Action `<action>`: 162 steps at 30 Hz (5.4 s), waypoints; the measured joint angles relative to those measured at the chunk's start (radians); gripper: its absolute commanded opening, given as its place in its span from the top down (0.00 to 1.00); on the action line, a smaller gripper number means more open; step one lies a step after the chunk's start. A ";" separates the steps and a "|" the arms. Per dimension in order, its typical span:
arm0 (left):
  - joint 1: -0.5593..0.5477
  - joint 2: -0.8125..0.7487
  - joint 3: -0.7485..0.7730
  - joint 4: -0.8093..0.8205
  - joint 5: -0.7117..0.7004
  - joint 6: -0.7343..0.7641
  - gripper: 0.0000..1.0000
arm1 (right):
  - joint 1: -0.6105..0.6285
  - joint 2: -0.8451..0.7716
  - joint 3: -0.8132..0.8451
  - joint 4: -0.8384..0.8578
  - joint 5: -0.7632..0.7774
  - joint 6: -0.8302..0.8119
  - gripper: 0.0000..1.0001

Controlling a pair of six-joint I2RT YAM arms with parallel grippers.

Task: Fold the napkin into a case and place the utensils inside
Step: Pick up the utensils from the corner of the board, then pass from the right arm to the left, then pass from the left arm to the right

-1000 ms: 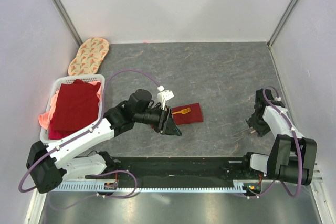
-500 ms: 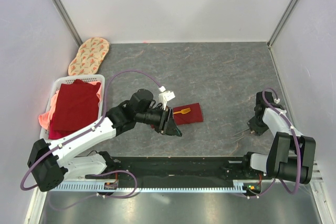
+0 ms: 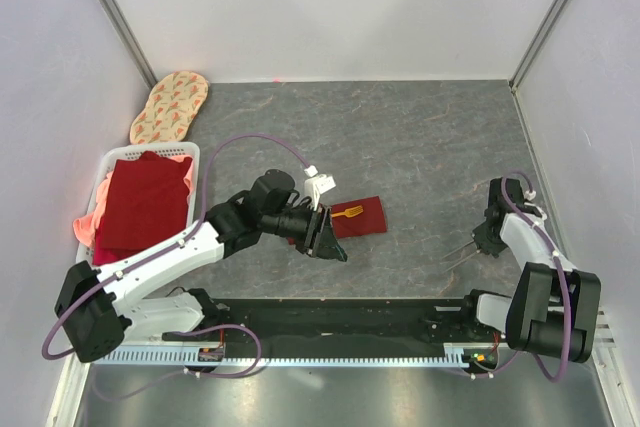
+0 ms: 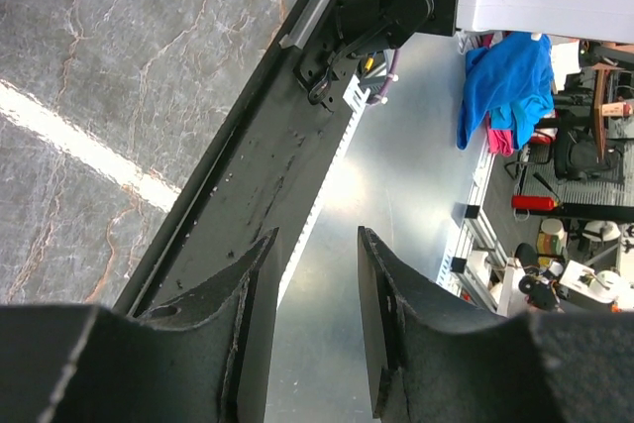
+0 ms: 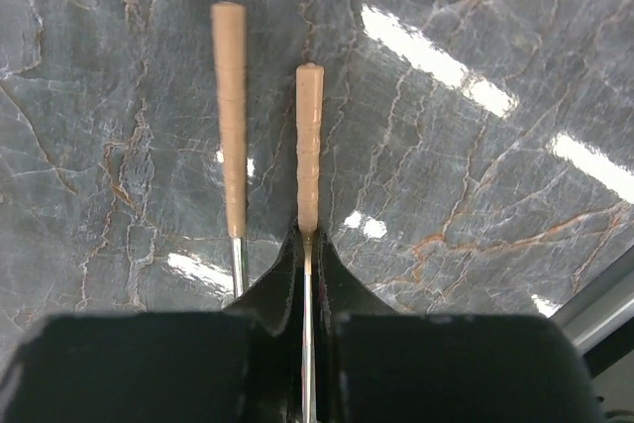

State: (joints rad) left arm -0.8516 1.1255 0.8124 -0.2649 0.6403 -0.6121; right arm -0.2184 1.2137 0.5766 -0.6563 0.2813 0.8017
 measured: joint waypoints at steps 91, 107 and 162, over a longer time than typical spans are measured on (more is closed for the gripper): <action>0.417 0.384 0.213 -0.168 0.309 0.005 0.75 | 0.980 0.192 0.545 0.068 -0.719 -0.860 1.00; 0.417 0.342 0.116 0.056 0.292 -0.095 0.98 | 0.991 0.193 0.552 0.061 -0.493 -0.662 0.28; 0.446 -0.002 -0.159 0.297 -0.009 -0.250 0.98 | 0.953 0.089 0.459 0.235 -0.385 -1.072 0.70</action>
State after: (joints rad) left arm -0.4057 1.1236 0.6529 0.0322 0.6312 -0.8619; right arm 0.7341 1.3029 1.0359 -0.4213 -0.1040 -0.2703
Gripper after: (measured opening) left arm 0.120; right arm 0.342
